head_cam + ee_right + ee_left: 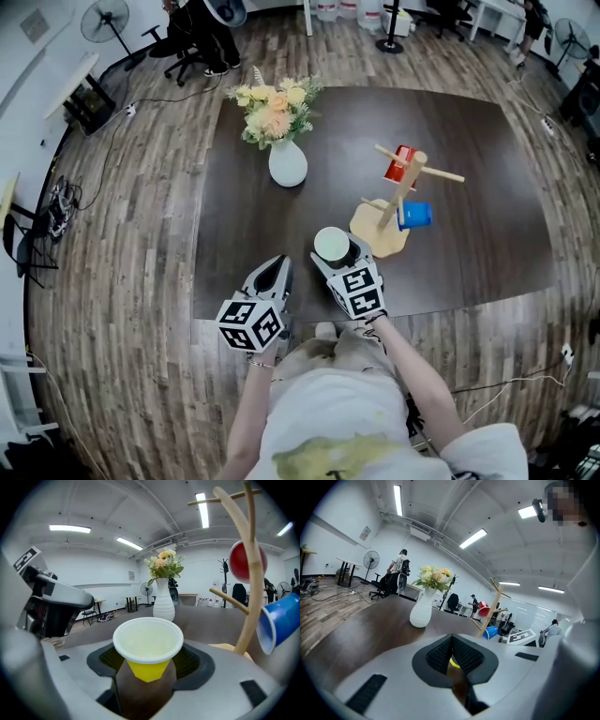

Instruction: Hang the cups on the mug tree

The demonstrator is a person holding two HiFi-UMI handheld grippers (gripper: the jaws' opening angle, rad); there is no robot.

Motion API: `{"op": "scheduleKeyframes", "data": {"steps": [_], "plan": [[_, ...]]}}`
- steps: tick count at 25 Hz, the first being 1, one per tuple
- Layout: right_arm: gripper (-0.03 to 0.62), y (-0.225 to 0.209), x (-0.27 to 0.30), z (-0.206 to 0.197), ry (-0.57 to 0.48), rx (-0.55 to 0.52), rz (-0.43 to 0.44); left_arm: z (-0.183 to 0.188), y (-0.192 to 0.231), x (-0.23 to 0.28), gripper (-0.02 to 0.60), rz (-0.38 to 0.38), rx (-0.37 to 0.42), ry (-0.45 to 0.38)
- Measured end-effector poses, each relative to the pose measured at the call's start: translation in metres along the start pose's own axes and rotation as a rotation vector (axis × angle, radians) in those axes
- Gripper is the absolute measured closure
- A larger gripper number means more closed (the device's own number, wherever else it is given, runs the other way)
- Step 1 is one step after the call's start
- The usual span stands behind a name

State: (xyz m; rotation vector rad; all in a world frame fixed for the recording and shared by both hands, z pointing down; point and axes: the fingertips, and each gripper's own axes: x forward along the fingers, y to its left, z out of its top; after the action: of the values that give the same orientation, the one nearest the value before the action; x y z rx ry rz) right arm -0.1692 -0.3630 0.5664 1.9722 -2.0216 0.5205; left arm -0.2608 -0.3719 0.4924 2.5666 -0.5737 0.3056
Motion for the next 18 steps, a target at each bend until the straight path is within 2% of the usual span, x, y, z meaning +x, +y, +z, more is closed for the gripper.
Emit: {"op": "scheduleKeyframes", "data": {"steps": [8,18], "plan": [[0.279,-0.027,-0.051,0.004,-0.045,0.027,-0.088,-0.001,-0.041,0.016,0.558,-0.091,0.054,0.013],[0.279,-0.068,-0.115,0.009,-0.039,0.003,-0.167,0.0,-0.106,0.034,0.558,-0.174,0.083,0.012]]}}
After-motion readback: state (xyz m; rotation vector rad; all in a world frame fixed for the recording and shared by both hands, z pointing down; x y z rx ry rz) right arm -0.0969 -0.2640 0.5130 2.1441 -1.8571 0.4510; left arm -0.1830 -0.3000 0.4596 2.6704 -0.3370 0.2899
